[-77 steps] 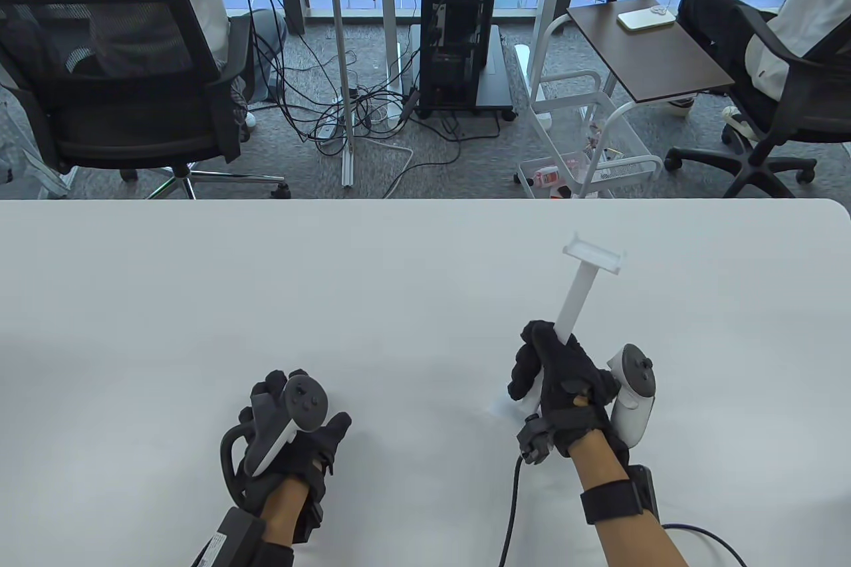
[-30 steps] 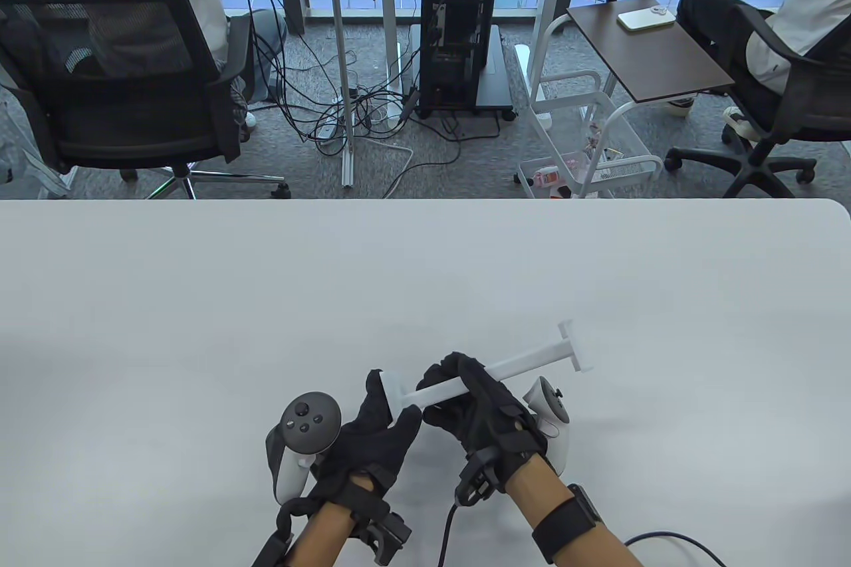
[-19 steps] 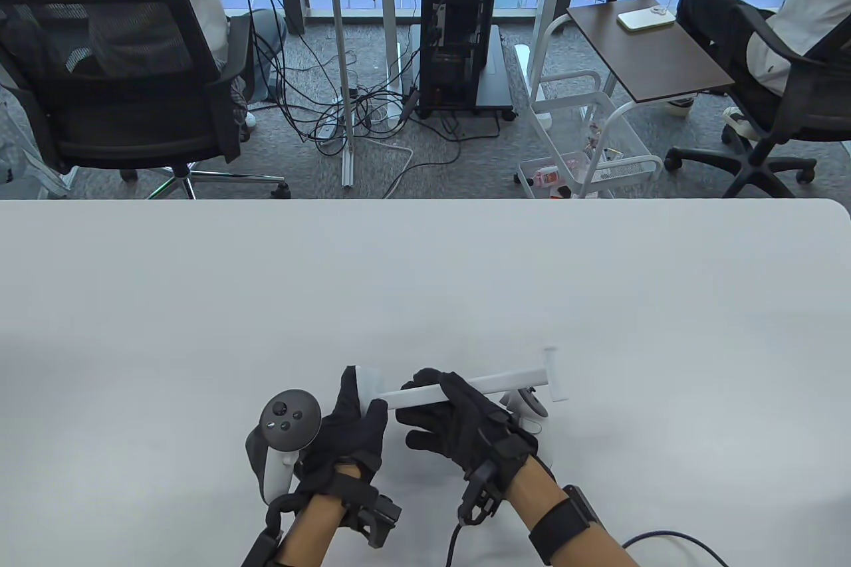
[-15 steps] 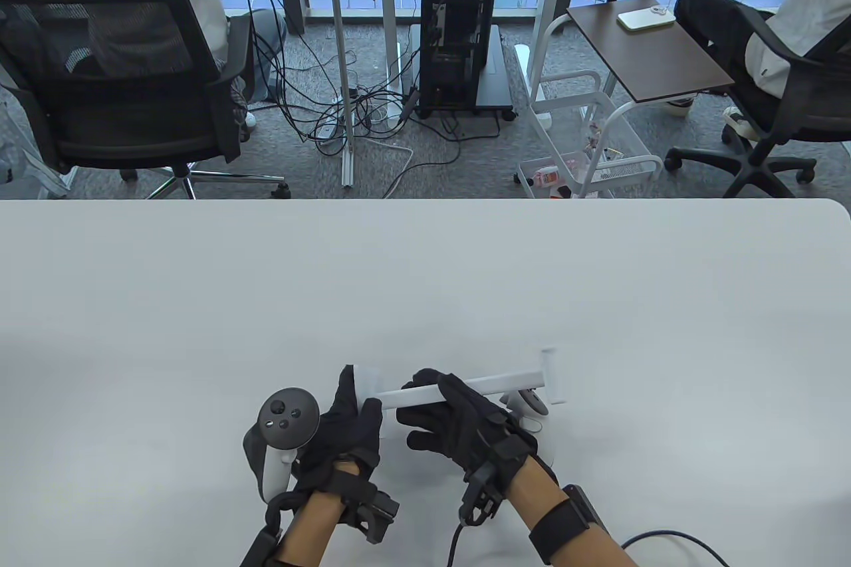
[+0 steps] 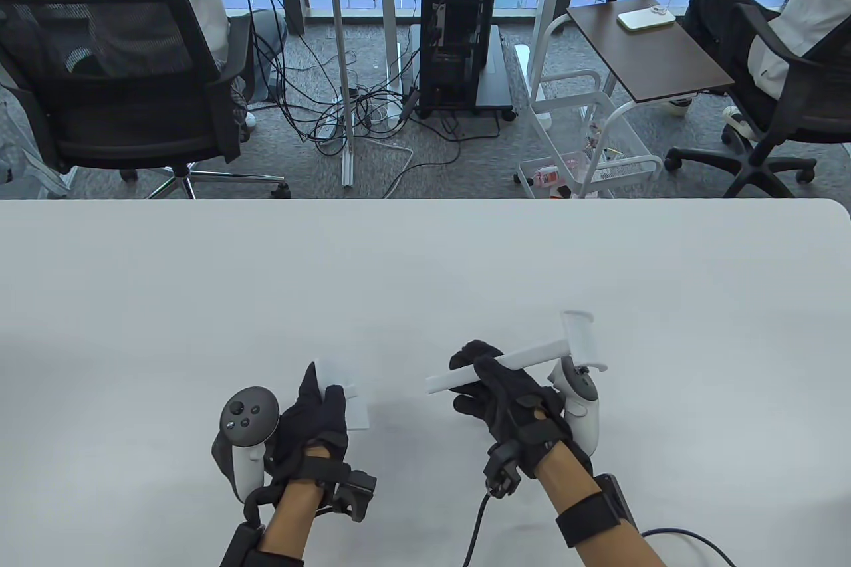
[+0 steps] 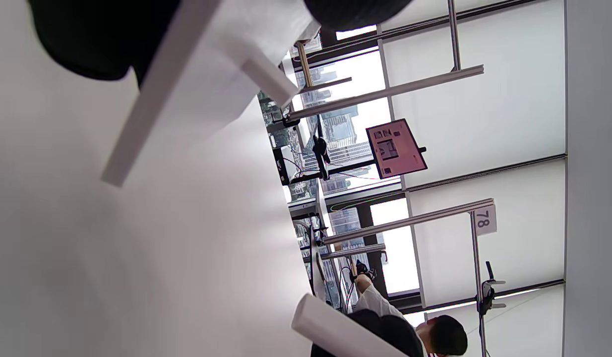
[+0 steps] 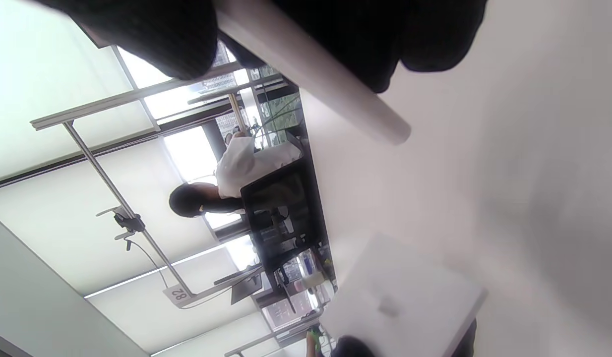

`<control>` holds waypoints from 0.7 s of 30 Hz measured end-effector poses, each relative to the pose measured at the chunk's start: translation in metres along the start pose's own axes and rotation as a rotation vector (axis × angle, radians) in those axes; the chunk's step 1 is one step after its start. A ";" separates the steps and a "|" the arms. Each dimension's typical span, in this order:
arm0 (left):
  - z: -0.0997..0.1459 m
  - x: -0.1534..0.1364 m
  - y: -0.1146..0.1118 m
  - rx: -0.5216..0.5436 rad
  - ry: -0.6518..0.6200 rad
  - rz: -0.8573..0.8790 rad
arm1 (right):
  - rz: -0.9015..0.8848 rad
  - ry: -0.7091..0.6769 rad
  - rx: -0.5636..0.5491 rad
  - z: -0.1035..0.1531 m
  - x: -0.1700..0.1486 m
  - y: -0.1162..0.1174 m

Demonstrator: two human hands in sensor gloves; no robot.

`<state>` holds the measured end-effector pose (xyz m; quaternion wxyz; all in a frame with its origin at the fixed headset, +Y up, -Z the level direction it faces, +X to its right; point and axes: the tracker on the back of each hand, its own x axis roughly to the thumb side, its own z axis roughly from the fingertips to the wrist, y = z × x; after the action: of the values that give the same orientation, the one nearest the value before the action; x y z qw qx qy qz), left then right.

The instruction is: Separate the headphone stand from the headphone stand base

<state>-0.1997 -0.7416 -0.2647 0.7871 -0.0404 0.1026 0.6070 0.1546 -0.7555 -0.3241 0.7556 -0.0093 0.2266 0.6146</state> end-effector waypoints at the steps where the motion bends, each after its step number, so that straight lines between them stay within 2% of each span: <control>1: -0.001 -0.001 0.002 0.004 0.006 0.011 | 0.047 0.000 -0.035 0.003 0.006 -0.008; 4: -0.003 -0.004 0.007 0.013 0.026 0.024 | 0.236 -0.002 -0.209 0.015 0.023 -0.036; 8: -0.006 -0.006 0.011 0.035 0.035 0.010 | 0.502 0.044 -0.388 0.027 0.039 -0.075; 16: -0.007 -0.006 0.017 0.071 0.046 -0.026 | 0.785 0.234 -0.748 0.043 0.041 -0.139; 21: -0.006 -0.007 0.019 0.079 0.062 -0.031 | 0.878 0.377 -0.831 0.043 0.029 -0.160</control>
<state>-0.2203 -0.7441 -0.2676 0.7939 -0.0296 0.1499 0.5885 0.3222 -0.7548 -0.3379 0.3135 -0.3163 0.0809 0.8917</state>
